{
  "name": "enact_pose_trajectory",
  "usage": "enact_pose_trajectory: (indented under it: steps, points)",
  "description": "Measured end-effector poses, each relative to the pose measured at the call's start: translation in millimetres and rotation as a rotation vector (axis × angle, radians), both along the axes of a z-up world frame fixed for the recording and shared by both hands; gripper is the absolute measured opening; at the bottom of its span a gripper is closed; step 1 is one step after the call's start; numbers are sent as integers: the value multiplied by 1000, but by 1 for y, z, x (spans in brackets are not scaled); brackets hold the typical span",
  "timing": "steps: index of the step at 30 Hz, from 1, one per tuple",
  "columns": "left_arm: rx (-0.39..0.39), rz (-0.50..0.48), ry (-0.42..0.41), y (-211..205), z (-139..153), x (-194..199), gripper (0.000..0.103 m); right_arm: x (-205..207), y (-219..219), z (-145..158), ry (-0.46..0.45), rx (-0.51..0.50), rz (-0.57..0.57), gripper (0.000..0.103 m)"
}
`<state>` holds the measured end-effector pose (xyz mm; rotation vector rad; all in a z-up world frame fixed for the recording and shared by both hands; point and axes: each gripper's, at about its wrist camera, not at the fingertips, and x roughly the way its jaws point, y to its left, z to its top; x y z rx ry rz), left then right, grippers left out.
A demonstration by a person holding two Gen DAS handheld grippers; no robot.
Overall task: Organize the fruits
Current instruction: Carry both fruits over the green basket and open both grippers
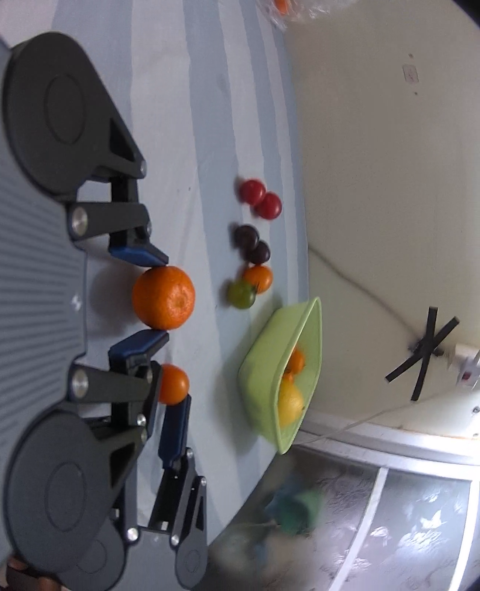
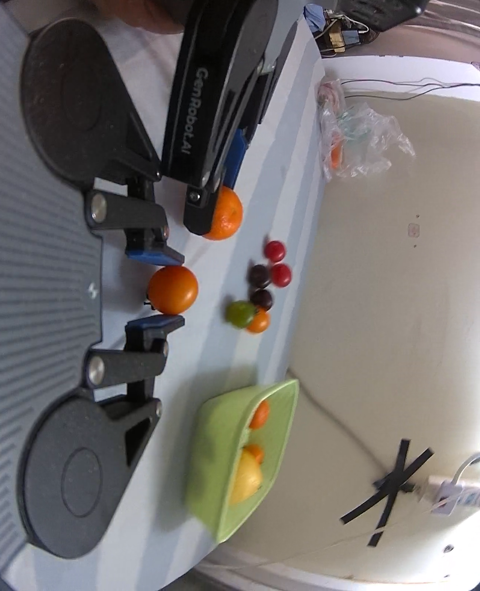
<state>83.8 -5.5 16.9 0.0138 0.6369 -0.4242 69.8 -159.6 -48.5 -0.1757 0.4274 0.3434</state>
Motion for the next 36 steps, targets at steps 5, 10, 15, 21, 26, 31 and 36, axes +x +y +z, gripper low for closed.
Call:
enact_pose_trajectory:
  steps: [5,10,15,21,26,31,36]
  points:
    - [4,21,21,-3,-4,-1,40,-2,-5,-2,10,-8,-11,32]
    - [36,31,10,-8,-5,-2,40,-3,-5,-4,24,-8,7,33]
    - [29,32,7,-12,-2,2,38,-1,-7,-4,32,0,12,32]
    - [-23,-32,-68,-38,42,34,39,9,-30,15,-92,62,-85,32]
    - [-70,-94,-85,-77,64,101,39,53,-63,37,-158,135,-180,32]
    - [-115,-128,56,-106,50,172,39,91,-71,29,-167,66,-239,32]
    - [-135,-128,120,-126,34,200,44,99,-69,16,-188,26,-264,41]
